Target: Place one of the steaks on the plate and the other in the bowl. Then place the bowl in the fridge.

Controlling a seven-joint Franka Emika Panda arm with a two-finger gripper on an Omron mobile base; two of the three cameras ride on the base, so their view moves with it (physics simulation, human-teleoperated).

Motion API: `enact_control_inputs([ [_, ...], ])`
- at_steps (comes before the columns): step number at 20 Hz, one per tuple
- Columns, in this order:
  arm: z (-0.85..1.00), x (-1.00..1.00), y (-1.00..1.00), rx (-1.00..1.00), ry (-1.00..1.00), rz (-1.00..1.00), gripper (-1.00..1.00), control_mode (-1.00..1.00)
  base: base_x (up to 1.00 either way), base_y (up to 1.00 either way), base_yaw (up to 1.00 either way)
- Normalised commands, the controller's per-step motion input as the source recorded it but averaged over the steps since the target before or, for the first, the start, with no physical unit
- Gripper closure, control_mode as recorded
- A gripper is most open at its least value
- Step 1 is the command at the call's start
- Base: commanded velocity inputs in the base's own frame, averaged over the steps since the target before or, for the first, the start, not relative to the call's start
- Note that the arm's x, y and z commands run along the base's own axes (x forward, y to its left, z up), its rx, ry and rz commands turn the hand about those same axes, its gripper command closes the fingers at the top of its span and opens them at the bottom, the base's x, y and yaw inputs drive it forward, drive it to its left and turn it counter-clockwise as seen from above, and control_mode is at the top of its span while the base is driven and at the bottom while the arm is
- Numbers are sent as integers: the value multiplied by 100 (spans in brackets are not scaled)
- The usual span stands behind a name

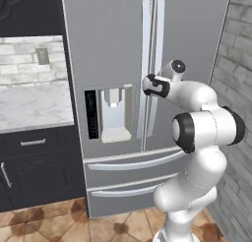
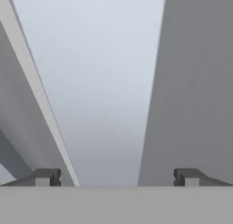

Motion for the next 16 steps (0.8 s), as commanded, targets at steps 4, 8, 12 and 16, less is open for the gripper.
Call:
enact_control_inputs([
  [4,0,52,2,0,0,0,100,-100,0,0,0],
  [8,0,46,0,0,0,0,100,-100,0,0,0],
  [12,0,17,-5,0,0,0,100,-100,0,0,0],
  [16,6,-32,-36,0,0,0,100,-100,0,0,0],
])
